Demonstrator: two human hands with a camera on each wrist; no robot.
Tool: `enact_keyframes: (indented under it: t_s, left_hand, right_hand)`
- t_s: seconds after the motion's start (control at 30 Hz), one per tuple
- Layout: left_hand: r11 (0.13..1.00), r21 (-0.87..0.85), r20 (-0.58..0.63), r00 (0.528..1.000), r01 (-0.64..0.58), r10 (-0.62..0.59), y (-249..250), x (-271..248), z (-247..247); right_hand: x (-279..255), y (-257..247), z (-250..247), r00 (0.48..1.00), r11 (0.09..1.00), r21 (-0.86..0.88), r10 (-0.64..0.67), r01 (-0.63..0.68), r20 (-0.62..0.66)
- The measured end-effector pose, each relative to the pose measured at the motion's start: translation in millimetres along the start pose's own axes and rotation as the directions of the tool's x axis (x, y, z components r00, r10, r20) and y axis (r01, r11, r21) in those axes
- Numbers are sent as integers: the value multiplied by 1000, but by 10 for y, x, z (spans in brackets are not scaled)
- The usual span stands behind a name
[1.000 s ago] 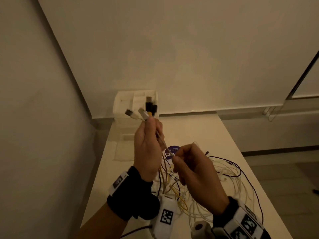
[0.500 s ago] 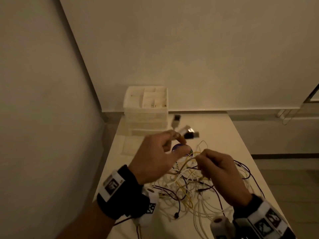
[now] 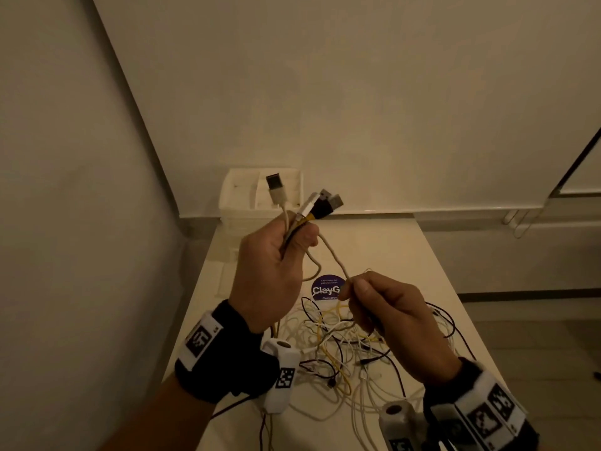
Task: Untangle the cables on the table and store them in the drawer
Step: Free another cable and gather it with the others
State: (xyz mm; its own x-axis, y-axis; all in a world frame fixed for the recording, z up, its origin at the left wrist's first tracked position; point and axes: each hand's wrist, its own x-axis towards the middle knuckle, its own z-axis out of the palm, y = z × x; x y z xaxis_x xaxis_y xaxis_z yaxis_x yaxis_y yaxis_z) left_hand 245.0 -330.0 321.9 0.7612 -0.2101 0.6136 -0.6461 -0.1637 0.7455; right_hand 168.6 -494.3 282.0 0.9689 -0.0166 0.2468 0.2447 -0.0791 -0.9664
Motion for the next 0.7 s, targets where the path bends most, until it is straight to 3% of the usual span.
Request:
enact_keyframes:
  t_s: [0.1,0.2,0.33,0.47,0.53,0.57,0.63,0.7]
  left_hand:
    - [995,-85,-107,992,52,-61,-51,45,-109]
    - [986,-116,-254,956,123,-149,-186,155,-312]
    - [988,29,-412,903,149,-124,-323,210,-533]
    - [961,183,-429,896,206,-111,-376,114,-540]
    - [939,284,-376,924,194,-77,-307,17,-444]
    - [943,288,-293,953,165,-77,-254,-42,-363]
    - [973,210,0,995,94,-96,-134,-163,-153]
    - [985,163,238,967,53,-91,-69,-261,55]
  right_hand:
    - [-23,99,38,1000,1000,-16,7,-6,21]
    - [-80,245,60,997,997,-47,60,-58,45]
    - [-140,399,39,993,988,-101,116,-112,26]
    - [-102,450,26,977,959,-194,196,-208,-83]
    - [-55,418,11,967,942,-235,211,-239,-140]
    - [-29,375,4,965,939,-243,212,-244,-152]
    - [20,245,4,967,945,-220,215,-241,-138]
    - [61,85,9,969,964,-125,219,-233,-115]
